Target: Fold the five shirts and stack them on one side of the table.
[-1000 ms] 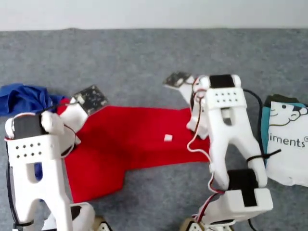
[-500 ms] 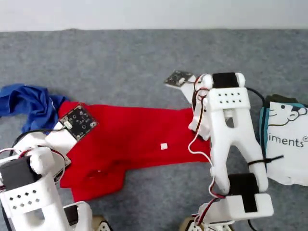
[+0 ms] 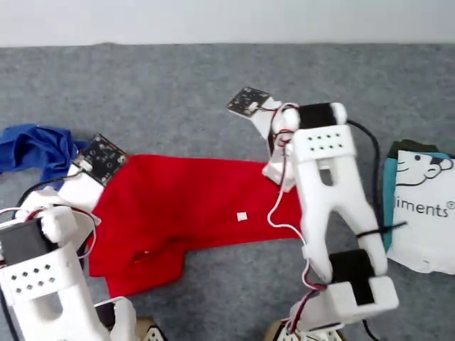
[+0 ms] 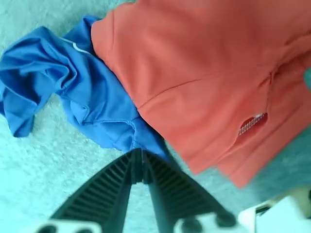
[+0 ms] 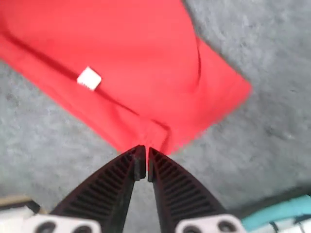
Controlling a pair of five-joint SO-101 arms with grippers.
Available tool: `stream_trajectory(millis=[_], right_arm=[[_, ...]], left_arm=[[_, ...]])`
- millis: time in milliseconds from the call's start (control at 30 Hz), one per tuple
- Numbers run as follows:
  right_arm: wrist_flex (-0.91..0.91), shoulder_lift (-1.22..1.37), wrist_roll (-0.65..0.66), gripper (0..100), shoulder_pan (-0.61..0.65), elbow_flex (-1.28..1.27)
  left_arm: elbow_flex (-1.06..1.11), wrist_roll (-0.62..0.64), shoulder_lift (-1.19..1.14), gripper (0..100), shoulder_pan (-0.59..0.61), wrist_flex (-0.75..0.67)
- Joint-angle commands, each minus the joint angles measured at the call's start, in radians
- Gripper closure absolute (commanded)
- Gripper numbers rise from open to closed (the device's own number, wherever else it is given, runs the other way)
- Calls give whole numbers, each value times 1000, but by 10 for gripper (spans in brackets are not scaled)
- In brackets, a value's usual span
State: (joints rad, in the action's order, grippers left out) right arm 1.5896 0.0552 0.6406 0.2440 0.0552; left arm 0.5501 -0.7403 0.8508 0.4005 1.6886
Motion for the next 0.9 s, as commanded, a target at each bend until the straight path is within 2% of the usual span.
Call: stream_trajectory(millis=[0, 200, 433, 633, 733, 867], right_arm=[[-47, 56, -98, 987, 44, 48], [-48, 248, -144, 989, 71, 48], [33, 390, -138, 989, -4, 52], [205, 395, -137, 989, -77, 52], [208, 363, -137, 989, -107, 46], [193, 294, -144, 989, -53, 98]], left_arm=[[-38, 91, -3, 995, 3, -17], [-39, 195, -3, 995, 5, 8], [-97, 245, -2, 995, 9, 49], [-111, 245, 78, 995, 3, 46], [-110, 244, 129, 995, 3, 46], [-108, 244, 152, 995, 3, 48]])
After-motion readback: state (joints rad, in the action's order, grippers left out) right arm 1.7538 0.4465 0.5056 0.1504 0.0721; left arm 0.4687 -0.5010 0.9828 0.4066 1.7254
